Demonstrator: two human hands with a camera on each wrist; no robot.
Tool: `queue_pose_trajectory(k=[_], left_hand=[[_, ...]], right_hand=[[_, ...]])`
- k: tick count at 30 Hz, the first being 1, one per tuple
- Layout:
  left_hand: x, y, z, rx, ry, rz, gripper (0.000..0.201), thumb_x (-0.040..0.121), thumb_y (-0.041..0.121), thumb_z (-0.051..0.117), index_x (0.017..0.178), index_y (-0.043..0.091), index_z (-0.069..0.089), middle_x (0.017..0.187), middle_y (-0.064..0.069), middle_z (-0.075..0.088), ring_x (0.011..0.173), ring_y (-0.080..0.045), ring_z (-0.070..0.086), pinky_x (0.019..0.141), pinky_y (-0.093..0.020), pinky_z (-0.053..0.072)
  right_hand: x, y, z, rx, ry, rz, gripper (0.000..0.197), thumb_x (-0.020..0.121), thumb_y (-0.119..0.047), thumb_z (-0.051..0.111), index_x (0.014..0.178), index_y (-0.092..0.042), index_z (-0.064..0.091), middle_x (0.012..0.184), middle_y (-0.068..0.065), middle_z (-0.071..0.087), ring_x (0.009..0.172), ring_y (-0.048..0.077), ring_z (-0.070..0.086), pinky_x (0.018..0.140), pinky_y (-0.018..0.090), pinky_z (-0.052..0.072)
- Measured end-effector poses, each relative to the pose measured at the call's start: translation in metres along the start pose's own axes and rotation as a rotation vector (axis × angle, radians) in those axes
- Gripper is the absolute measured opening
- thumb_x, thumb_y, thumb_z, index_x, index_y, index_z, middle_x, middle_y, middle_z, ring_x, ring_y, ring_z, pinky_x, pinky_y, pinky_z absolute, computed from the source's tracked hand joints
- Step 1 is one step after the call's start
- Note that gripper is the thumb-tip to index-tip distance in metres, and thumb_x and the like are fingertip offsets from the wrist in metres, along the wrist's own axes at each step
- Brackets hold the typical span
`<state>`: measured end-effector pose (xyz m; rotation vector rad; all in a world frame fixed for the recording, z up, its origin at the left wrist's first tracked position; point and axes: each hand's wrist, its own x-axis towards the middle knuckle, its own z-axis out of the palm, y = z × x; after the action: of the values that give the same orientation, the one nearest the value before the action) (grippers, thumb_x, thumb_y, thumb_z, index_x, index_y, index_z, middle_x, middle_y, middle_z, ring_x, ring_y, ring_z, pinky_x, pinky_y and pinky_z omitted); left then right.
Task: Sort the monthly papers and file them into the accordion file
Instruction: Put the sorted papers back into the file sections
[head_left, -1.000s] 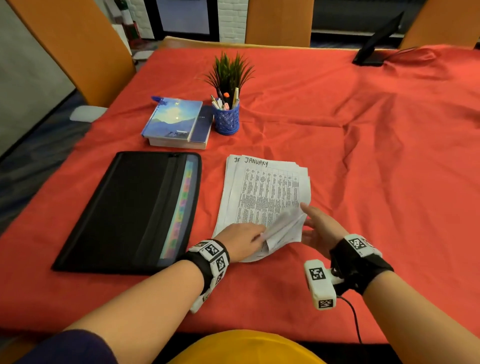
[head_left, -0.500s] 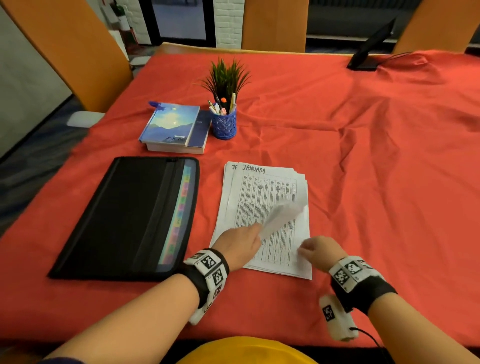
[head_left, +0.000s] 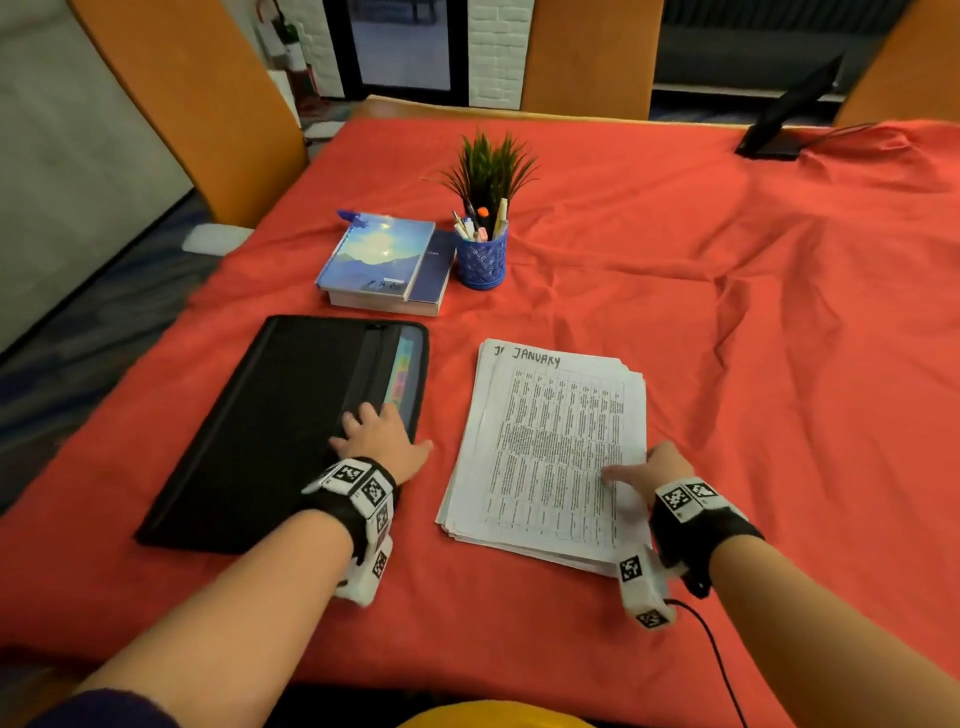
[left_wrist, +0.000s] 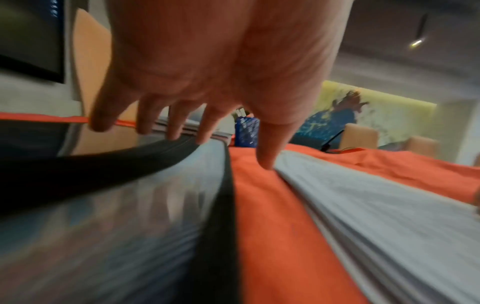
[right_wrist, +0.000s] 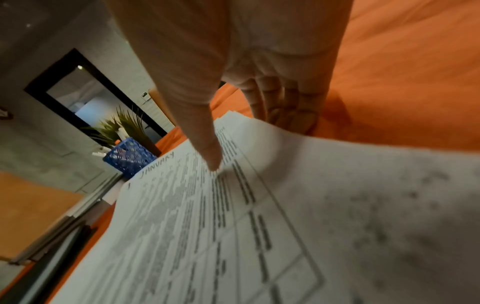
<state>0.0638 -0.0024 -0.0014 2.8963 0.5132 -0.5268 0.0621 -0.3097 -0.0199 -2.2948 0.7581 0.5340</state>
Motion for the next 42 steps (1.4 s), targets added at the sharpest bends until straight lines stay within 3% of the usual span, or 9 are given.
queue_pose_trajectory(k=[4,7,11,18,22,27,30,36,42], left_hand=[[0.014,-0.015,0.010,-0.013,-0.152,-0.102,0.103,0.073,0.059,0.067,0.146,0.011,0.014,0.149,-0.017,0.019,0.137,-0.043,0.018,0.104,-0.059,0.033],[0.015,-0.022,0.005,-0.016,-0.118,-0.050,0.074,0.078,0.053,0.059,0.134,0.010,0.036,0.137,-0.017,0.037,0.125,-0.041,0.037,0.097,-0.052,0.041],[0.002,-0.025,-0.012,-0.119,0.008,0.126,0.037,0.093,0.033,0.040,0.118,0.006,0.044,0.120,-0.022,0.055,0.106,-0.042,0.054,0.085,-0.041,0.044],[-0.019,-0.042,-0.073,-0.407,0.205,0.208,0.056,0.098,0.017,0.033,0.148,0.031,0.012,0.092,-0.019,0.059,0.081,-0.035,0.058,0.073,-0.039,0.040],[-0.013,-0.061,-0.096,-0.621,0.211,0.313,0.045,0.097,0.008,0.031,0.131,0.036,0.045,0.061,-0.009,0.050,0.048,-0.019,0.040,0.052,-0.030,0.029],[-0.016,-0.082,-0.107,-0.814,0.273,0.301,0.044,0.092,-0.005,0.033,0.121,0.014,0.059,0.098,-0.010,0.062,0.075,-0.014,0.051,0.069,-0.024,0.040],[-0.019,-0.091,-0.107,-0.949,0.238,0.260,0.047,0.089,0.000,0.034,0.120,0.023,0.061,0.119,-0.003,0.063,0.094,-0.017,0.061,0.090,-0.039,0.048],[-0.020,-0.087,-0.101,-1.038,0.139,0.202,0.051,0.092,0.002,0.030,0.114,0.038,0.060,0.121,0.000,0.064,0.107,-0.021,0.063,0.084,-0.042,0.054],[-0.018,-0.074,-0.091,-1.041,0.064,0.201,0.048,0.096,0.004,0.029,0.132,0.025,0.054,0.119,-0.006,0.064,0.107,-0.024,0.063,0.087,-0.047,0.053]], right_hand=[[0.001,0.000,0.002,0.005,0.037,0.021,0.055,0.071,-0.012,0.078,0.114,-0.001,0.046,0.111,0.013,0.055,0.104,0.032,0.055,0.073,0.031,0.042],[0.005,0.005,0.002,0.027,0.071,-0.007,0.038,0.068,-0.008,0.073,0.103,-0.006,0.057,0.102,0.011,0.064,0.089,0.029,0.062,0.079,0.034,0.053],[0.002,0.009,-0.006,0.039,0.136,-0.092,0.018,0.073,-0.007,0.063,0.090,-0.009,0.066,0.086,0.011,0.065,0.072,0.025,0.060,0.061,0.023,0.046],[0.002,0.000,-0.002,0.003,0.109,-0.189,0.039,0.071,-0.013,0.075,0.103,-0.003,0.056,0.095,0.011,0.060,0.081,0.023,0.053,0.072,0.027,0.041],[0.002,-0.003,0.011,-0.115,0.085,-0.162,0.059,0.064,-0.023,0.083,0.108,-0.001,0.051,0.107,0.015,0.055,0.093,0.029,0.056,0.080,0.035,0.048],[-0.003,-0.005,0.017,-0.177,0.184,-0.209,0.043,0.069,-0.013,0.072,0.103,-0.001,0.048,0.106,0.019,0.056,0.095,0.034,0.056,0.079,0.037,0.046],[-0.004,-0.004,0.018,-0.171,0.209,-0.227,0.032,0.072,-0.006,0.064,0.097,-0.003,0.045,0.098,0.018,0.057,0.092,0.035,0.057,0.077,0.037,0.045],[-0.001,0.000,0.011,-0.016,0.244,-0.184,0.024,0.078,-0.005,0.057,0.102,-0.008,0.054,0.095,0.019,0.063,0.087,0.035,0.060,0.078,0.038,0.048],[-0.005,-0.002,0.024,-0.106,0.218,-0.240,0.029,0.081,-0.027,0.062,0.097,-0.004,0.066,0.100,0.019,0.062,0.091,0.034,0.058,0.079,0.033,0.047]])
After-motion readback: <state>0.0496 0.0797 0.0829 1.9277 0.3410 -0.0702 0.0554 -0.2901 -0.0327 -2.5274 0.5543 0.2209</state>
